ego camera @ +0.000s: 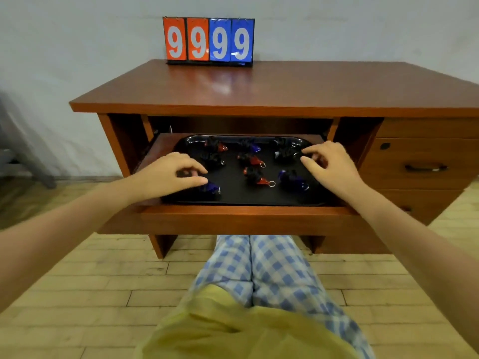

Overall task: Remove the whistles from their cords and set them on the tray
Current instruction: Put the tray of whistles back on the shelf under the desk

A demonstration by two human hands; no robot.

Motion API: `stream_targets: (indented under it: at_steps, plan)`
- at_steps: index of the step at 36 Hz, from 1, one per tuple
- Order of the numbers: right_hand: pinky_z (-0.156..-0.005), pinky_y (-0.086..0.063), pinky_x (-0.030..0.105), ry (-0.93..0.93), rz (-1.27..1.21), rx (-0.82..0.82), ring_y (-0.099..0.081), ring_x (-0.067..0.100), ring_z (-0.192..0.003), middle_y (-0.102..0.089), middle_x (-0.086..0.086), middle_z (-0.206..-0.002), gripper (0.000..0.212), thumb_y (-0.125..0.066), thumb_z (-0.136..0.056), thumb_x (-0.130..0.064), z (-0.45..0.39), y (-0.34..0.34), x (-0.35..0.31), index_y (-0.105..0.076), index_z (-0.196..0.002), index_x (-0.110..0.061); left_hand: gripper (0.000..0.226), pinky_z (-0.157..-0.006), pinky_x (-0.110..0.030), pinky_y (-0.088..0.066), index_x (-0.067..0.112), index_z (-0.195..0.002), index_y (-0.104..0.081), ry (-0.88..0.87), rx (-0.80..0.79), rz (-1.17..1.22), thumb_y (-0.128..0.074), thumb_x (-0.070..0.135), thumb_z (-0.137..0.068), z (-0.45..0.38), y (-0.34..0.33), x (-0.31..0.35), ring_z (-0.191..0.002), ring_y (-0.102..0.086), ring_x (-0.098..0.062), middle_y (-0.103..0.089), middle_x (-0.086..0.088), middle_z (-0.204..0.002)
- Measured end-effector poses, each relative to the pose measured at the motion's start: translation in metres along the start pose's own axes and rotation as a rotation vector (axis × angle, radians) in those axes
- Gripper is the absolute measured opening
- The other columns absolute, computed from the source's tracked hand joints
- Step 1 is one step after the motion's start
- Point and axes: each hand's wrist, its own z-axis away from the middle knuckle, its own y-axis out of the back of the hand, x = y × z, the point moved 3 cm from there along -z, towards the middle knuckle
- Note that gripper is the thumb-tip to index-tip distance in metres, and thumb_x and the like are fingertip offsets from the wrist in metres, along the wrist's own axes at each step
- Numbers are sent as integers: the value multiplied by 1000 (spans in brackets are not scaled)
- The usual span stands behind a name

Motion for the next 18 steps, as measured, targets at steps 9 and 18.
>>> stream_targets:
  at_steps: [9,18]
  plan:
    - [-83,-48,30,88,-211,-263,-60,13,-89,-64,-5,-93,25,-69,-81,-42,11,-12,-6,-71,-94,-22,15,-83,-27,-52,21,-100,-72,-26,-102,94,-65,27,-88,-21,-10,6,-89,-64,-7,-70,7,-96]
    - [-63,-39,7,28,-248,-214,-55,-7,-68,-62,-12,-83,6,-68,-87,-21,9,-14,-3,-67,-91,-25,13,-85,-35,-50,18,-100,-71,-68,10,34,-61,21,-92,-30,-8,6,-89,-64,-20,-65,1,-97]
